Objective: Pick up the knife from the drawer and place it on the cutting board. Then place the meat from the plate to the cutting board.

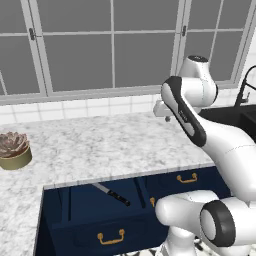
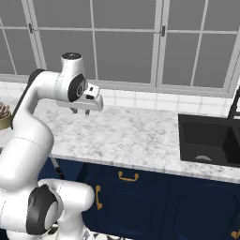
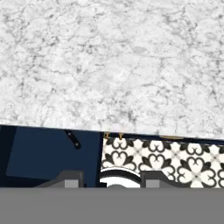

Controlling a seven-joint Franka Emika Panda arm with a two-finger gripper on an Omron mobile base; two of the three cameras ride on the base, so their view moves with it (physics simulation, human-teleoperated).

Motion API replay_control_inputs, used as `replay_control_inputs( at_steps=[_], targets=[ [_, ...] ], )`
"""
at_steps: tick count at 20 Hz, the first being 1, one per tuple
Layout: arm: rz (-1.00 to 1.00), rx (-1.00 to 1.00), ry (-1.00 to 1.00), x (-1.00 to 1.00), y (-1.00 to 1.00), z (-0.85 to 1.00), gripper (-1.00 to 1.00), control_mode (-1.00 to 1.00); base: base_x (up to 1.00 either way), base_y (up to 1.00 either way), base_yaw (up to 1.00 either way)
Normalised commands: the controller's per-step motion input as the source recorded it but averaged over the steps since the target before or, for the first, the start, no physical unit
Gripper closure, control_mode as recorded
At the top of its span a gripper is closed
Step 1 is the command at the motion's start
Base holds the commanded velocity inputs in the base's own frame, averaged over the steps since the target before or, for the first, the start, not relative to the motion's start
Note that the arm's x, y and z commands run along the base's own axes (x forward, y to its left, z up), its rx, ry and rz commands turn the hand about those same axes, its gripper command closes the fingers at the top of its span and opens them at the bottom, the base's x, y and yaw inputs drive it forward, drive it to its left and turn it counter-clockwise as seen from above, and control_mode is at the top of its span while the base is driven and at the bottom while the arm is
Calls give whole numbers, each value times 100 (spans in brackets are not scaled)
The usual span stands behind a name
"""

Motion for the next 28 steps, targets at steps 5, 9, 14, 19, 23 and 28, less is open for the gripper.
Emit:
replay_control_inputs(
  at_steps=[5, 9, 14, 19, 23, 28],
  targets=[
    [1, 0, -4, -47, 0, 0, -100, -100, 0, 0, 0],
    [14, 0, 0, -100, 0, 0, -100, -100, 0, 0, 0],
    [8, 0, 1, -69, 6, -2, -100, -100, 0, 0, 0],
    [0, 0, 0, -1, 0, 0, -100, 100, -2, 0, 3],
    [0, 0, 0, 0, 0, 0, -100, 100, -30, -13, 38],
    [0, 0, 0, 0, 0, 0, -100, 100, -37, -39, 57]
  ],
)
